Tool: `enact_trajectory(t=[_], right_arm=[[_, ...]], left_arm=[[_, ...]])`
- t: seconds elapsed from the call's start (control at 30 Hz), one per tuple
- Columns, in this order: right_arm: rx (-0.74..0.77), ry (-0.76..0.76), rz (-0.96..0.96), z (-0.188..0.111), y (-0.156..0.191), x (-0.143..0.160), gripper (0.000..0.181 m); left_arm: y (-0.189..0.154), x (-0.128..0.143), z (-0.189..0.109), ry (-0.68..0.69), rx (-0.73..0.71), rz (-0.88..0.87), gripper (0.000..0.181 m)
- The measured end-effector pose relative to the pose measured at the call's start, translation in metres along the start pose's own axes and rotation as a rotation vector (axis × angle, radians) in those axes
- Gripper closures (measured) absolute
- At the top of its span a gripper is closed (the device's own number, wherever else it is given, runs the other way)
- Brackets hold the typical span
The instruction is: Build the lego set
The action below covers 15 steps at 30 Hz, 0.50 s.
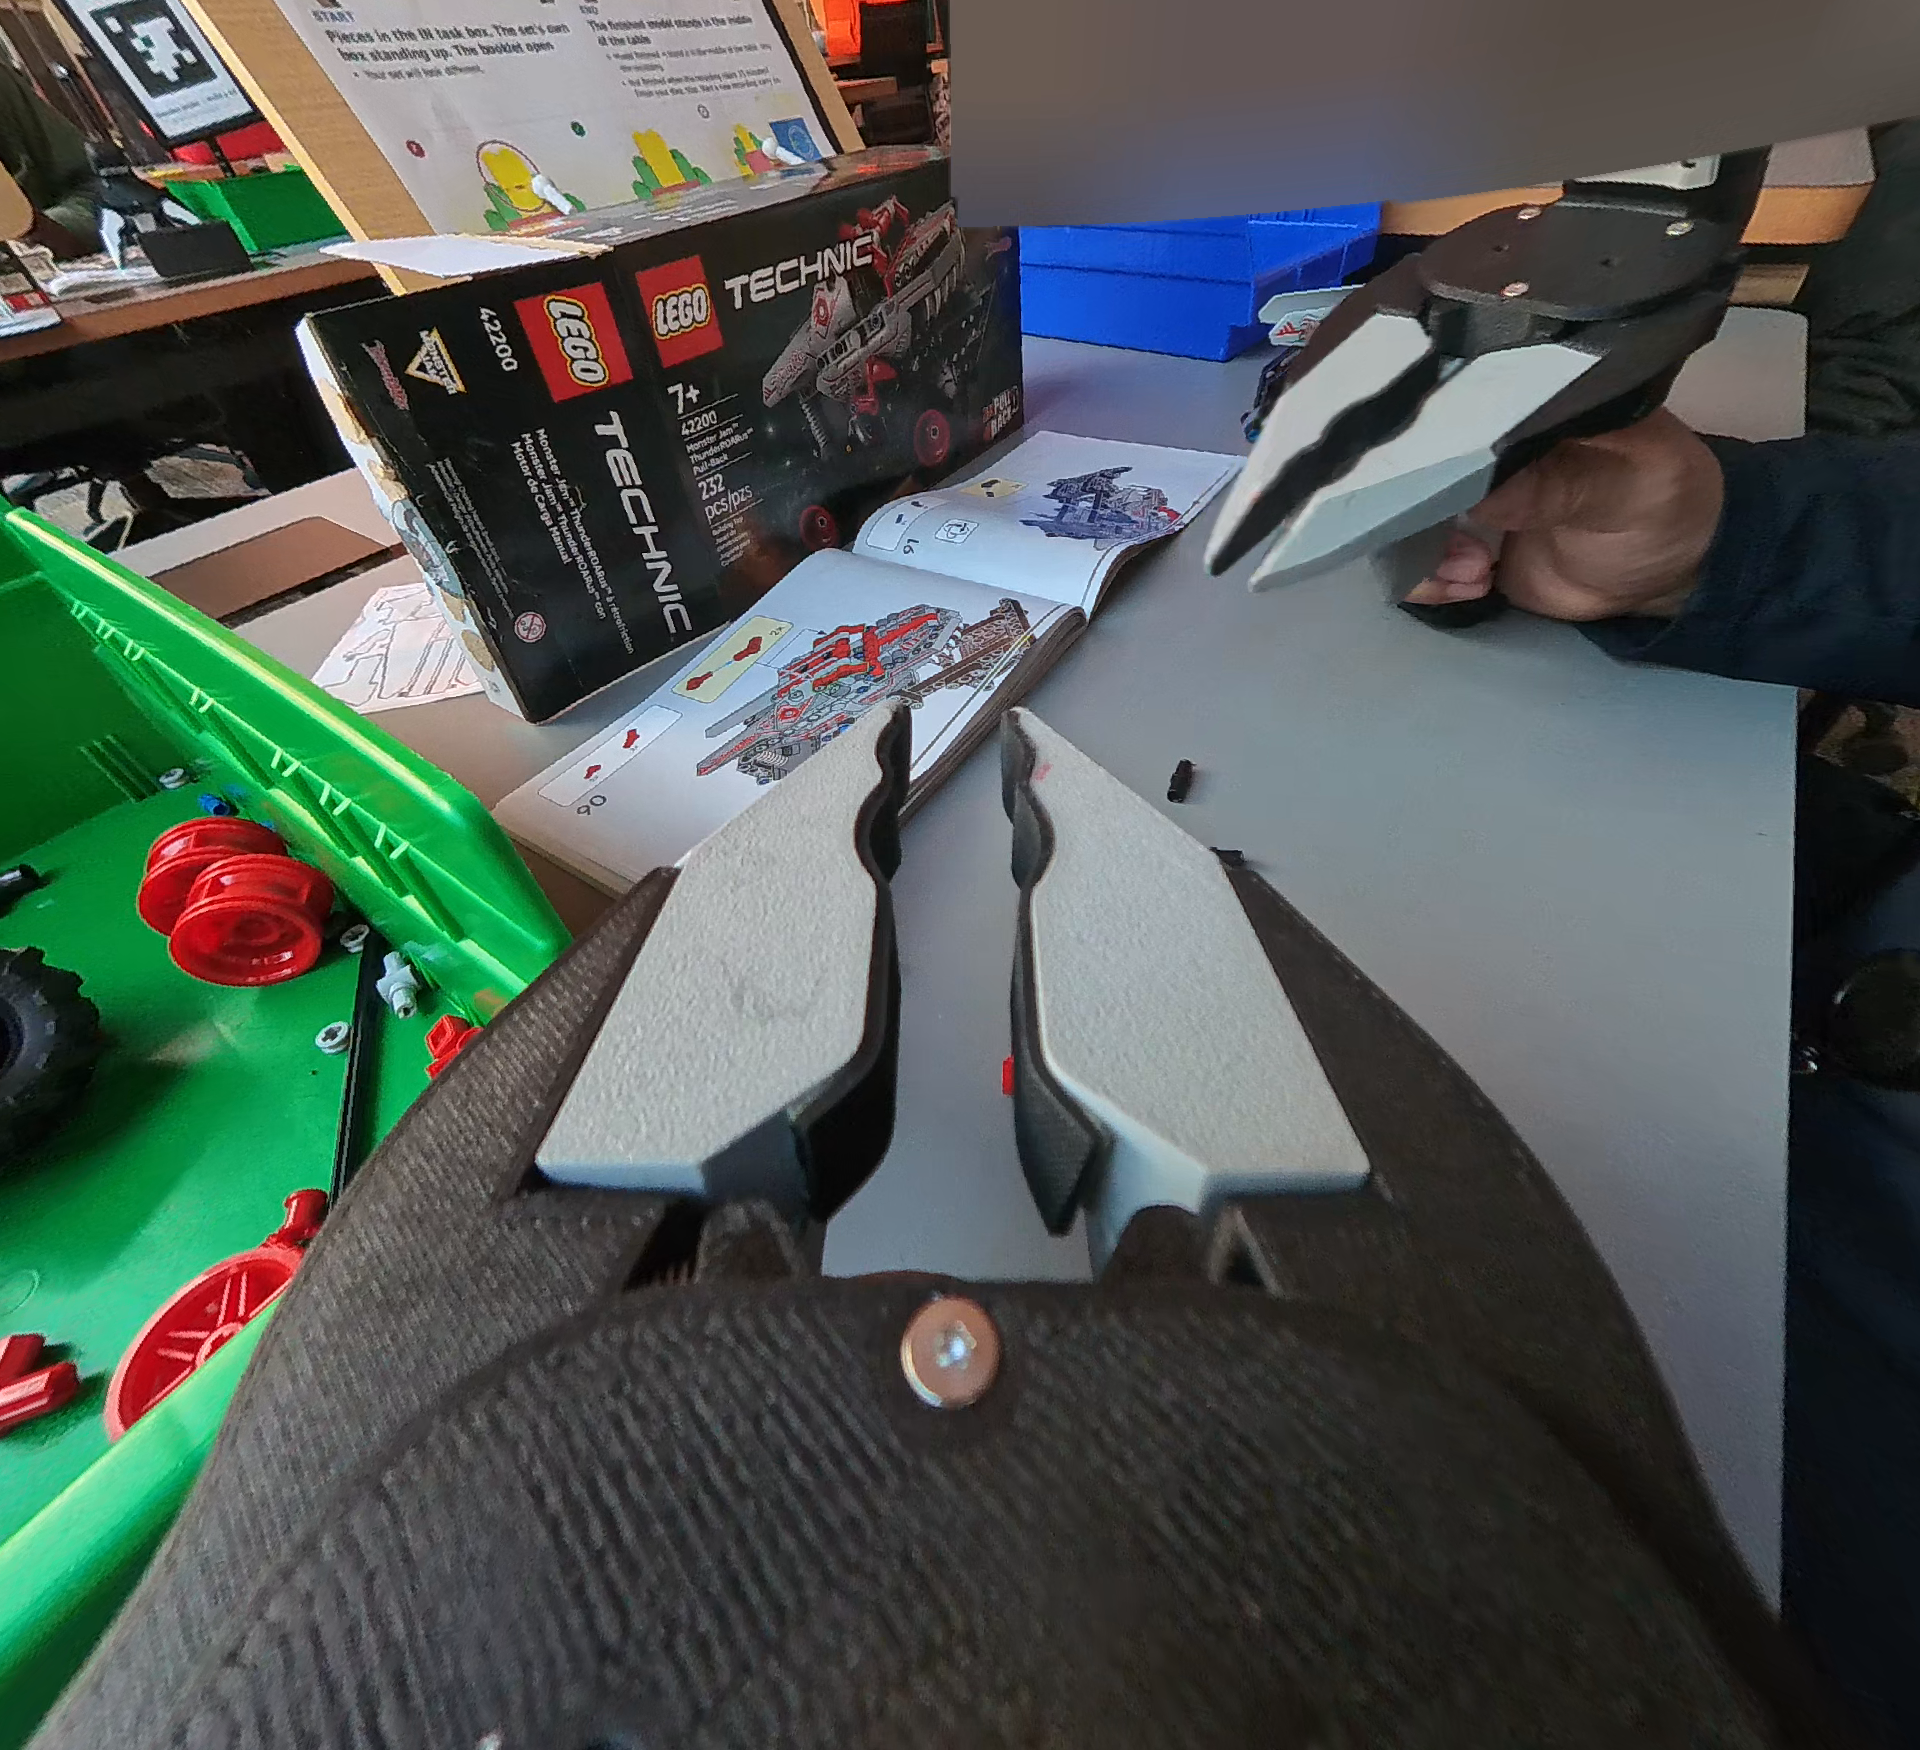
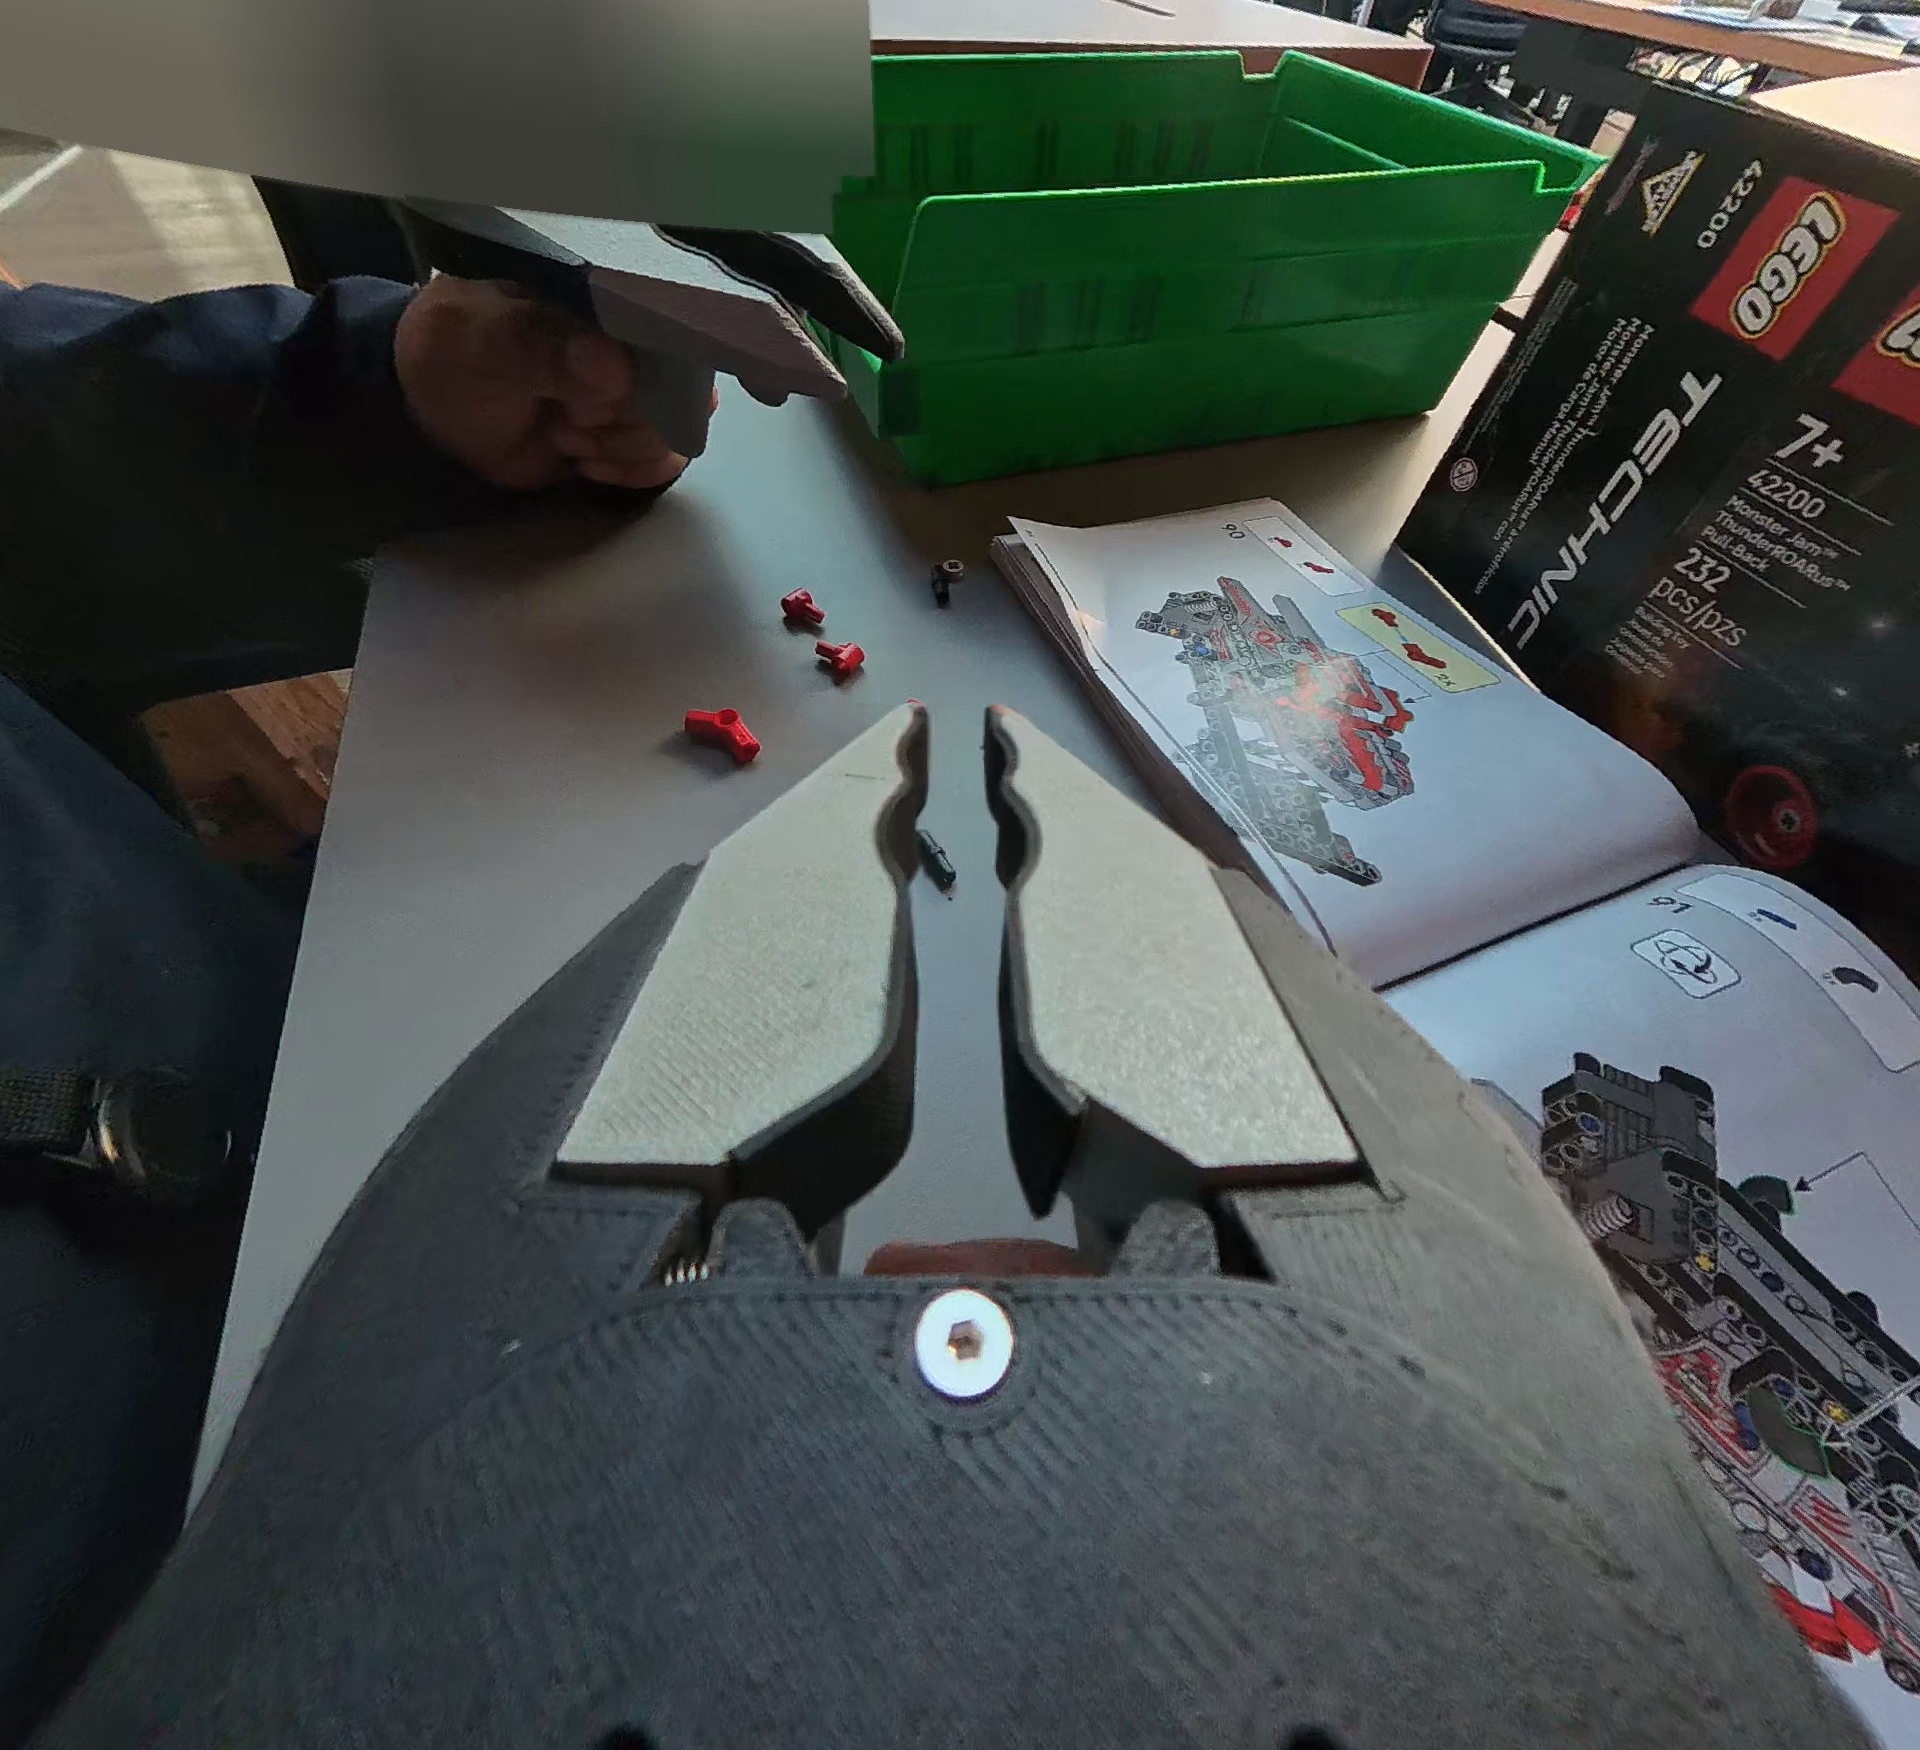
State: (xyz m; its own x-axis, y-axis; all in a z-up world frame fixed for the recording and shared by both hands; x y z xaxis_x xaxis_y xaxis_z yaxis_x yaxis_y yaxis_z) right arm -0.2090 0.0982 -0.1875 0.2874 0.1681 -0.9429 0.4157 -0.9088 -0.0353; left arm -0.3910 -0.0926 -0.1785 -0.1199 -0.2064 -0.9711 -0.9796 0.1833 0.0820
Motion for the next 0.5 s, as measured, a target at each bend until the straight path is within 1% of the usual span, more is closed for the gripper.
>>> enact_trajectory(t=[0.1, 0.27, 0.5], right_arm=[[0.018, 0.010, -0.025, 0.0011, 0.0021, 0.0001, 0.181], [0.003, 0.031, -0.075, 0.0039, 0.0073, 0.0005, 0.181], [-0.002, 0.010, -0.047, 0.0020, 0.0044, 0.0002, 0.178]], left_arm=[[0.0001, -0.0001, 0.0000, 0.000, 0.000, 0.000, 0.167], [0.0000, -0.0001, -0.0005, -0.003, -0.001, 0.001, 0.167], [-0.0007, -0.0002, -0.0009, -0.008, 0.008, 0.005, 0.167]])
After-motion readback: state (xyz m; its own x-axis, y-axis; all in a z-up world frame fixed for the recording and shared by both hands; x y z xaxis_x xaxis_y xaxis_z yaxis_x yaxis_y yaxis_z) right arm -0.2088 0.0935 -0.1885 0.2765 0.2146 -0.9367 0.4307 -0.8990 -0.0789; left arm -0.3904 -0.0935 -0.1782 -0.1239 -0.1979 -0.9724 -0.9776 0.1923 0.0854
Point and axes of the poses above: each gripper's, where its closed fingertips meet, z out along the fingers, x out of its underside, y = z × x across the jaws, the point moved 10 cm from there along -z, back along the fingers, and after that the axes turned 3 degrees about y, right-handed, at the moved point
